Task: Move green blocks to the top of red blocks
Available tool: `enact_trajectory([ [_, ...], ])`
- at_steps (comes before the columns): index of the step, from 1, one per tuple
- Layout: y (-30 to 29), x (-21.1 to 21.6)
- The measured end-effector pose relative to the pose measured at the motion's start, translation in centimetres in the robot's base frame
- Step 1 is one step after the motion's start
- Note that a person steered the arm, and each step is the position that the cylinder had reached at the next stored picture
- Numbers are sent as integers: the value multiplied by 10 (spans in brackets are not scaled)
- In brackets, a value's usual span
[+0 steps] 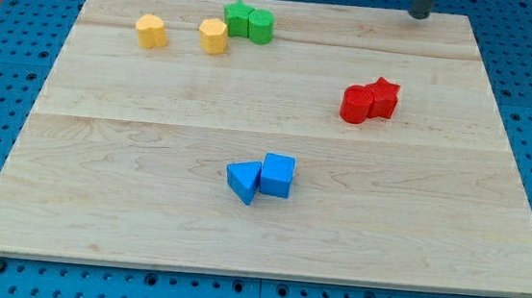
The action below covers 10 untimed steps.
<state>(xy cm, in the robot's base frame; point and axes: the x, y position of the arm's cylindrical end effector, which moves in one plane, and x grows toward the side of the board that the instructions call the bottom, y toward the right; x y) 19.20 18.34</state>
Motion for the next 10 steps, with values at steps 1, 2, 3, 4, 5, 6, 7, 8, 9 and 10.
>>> enact_trajectory([
  [1, -93, 0],
  [2, -151, 0],
  [3, -189, 2],
  [4, -238, 6],
  [5, -260, 6],
  [6, -260, 25],
  [7, -261, 45],
  [8, -229, 53],
  [9, -179, 59],
  [10, -153, 78],
])
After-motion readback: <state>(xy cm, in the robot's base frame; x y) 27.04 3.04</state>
